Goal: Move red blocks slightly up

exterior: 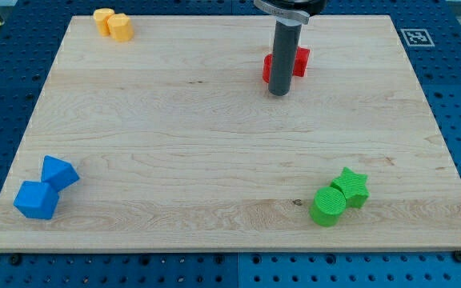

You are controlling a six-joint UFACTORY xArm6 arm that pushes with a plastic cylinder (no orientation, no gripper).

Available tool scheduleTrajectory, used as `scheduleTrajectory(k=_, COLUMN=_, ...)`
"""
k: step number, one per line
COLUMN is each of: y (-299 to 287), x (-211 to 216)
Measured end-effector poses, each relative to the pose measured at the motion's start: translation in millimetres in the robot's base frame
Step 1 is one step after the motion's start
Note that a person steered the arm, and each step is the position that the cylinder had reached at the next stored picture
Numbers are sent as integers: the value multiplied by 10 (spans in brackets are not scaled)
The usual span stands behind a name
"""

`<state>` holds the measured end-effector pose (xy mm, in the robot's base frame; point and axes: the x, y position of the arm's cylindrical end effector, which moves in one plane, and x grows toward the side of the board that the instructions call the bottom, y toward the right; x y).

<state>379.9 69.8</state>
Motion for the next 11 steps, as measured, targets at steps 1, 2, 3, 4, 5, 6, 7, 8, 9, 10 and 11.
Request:
scheduleTrajectory(k=1, y=-28, x=-35)
scheduleTrajectory(k=2, y=16, x=-149)
scheduleTrajectory(k=3, y=-77, x=-149)
scheduleTrajectory(k=4, y=-101, x=-111)
scheduleTrajectory(k=5, y=-481, x=-21)
scheduleTrajectory(k=6, y=-831, x=13)
scheduleTrajectory(k=7, y=-1262, x=13)
scheduleTrajectory(k=8, y=-1518, x=13)
scheduleTrajectory(k=9, y=-1518, x=13)
scheduleTrajectory(k=10, y=-1709, x=-31)
scheduleTrajectory(k=11, y=-2229, x=-65)
